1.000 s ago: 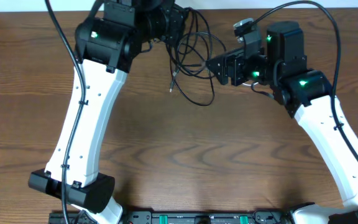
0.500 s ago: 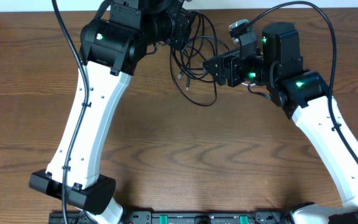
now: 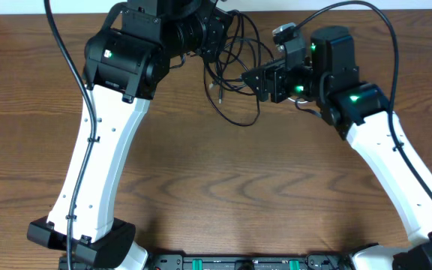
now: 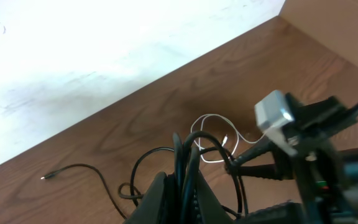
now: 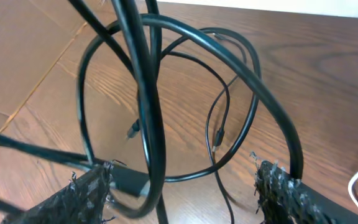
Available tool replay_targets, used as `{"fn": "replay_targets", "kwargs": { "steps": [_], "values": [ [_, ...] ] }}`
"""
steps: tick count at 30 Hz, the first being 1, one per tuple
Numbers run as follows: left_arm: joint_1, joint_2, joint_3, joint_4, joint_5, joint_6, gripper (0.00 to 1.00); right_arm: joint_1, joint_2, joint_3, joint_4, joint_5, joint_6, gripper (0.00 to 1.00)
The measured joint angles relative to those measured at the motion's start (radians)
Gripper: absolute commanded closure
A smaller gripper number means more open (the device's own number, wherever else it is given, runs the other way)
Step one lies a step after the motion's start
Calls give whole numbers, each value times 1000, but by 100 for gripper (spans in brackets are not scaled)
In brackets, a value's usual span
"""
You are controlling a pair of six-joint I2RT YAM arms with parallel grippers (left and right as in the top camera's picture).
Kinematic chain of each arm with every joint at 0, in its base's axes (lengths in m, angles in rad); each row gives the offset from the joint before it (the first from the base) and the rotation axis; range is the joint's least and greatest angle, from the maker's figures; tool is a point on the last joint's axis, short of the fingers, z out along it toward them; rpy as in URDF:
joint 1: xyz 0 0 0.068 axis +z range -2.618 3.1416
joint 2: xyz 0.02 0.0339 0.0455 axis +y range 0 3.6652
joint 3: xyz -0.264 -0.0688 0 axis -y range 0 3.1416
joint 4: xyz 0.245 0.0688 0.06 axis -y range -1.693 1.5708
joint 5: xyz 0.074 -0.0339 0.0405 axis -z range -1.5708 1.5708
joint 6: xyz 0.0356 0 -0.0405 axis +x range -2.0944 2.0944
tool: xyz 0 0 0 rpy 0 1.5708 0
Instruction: Untangle cables
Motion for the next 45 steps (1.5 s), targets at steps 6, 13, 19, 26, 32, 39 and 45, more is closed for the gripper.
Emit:
{"fn": "replay_targets", "kwargs": {
  "steps": [6,13,19,26,32,39,45],
  "values": [
    [0,0,0,-2,19,0,92,31,4,0,49,0,4,44],
    [0,0,0,-2,22,0,92,33,4,0,47,2,16,99],
    [0,0,0,-3,22,0,92,33,4,0,47,3,21,99],
    [0,0,0,-5,-31,9,92,28,3,0,71,13,22,99],
    [-1,0,0,-7,-118,49,92,5,-29,-1,64,64,21,99],
    [-1,0,0,-9,-152,88,92,-58,-120,-1,29,110,21,99],
    [-2,0,0,-7,-192,98,92,-175,-164,-1,-50,124,23,99]
  ]
}}
